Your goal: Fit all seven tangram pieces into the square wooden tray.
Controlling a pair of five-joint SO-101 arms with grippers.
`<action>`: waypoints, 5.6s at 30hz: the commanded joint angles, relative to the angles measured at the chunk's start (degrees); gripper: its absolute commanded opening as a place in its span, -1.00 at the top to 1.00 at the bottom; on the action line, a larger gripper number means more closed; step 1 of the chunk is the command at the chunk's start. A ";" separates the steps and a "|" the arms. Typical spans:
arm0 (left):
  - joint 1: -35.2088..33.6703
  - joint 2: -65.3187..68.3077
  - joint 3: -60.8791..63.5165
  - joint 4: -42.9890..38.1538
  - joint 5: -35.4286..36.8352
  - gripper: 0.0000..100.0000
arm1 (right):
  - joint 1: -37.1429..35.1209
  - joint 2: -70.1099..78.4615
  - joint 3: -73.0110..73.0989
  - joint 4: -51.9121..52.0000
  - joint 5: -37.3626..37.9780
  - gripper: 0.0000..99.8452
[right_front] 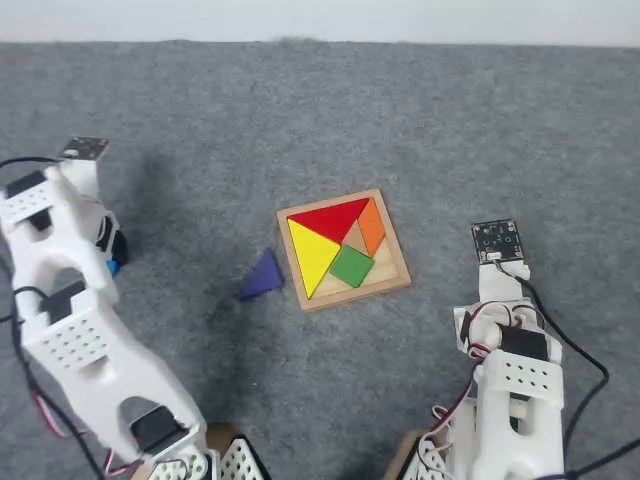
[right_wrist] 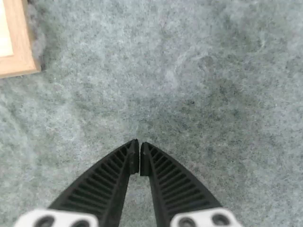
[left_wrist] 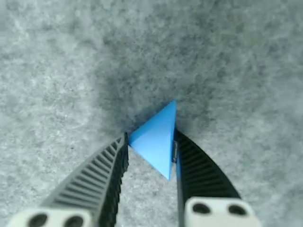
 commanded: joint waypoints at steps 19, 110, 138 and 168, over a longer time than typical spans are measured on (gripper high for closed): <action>22.07 -36.13 23.60 12.75 0.88 0.78 | -0.57 -1.71 -0.44 -1.01 -0.70 0.97; 43.25 -32.53 44.62 -15.21 5.89 0.57 | -0.75 -1.36 -0.53 -1.27 -0.70 0.97; 48.35 -34.29 22.55 3.34 12.31 0.86 | -0.75 -1.71 -0.53 -1.10 -0.62 0.97; 34.11 -18.20 21.23 -5.98 2.11 0.62 | -0.66 -1.71 -0.53 -0.92 -0.53 0.97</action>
